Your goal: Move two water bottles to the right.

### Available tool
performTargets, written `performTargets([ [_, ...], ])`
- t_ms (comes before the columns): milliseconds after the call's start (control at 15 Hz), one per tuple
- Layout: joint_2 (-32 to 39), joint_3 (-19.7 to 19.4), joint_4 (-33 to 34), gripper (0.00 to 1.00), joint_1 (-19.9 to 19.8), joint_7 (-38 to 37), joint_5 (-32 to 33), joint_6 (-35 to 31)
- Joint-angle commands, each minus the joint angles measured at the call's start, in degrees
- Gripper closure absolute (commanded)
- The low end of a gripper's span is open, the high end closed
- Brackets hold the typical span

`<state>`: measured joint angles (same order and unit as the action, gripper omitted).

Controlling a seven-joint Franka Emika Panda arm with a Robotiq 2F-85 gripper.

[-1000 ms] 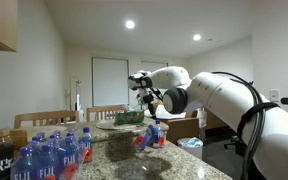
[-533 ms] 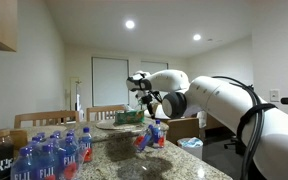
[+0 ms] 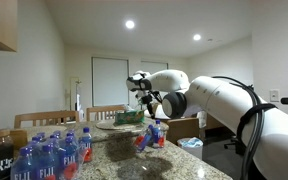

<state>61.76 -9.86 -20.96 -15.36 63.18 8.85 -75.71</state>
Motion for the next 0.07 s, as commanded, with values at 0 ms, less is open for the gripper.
performTargets([
  [0, -1.0, 0.9, -1.6, 0.13, -0.1, -0.2, 0.9, -0.6],
])
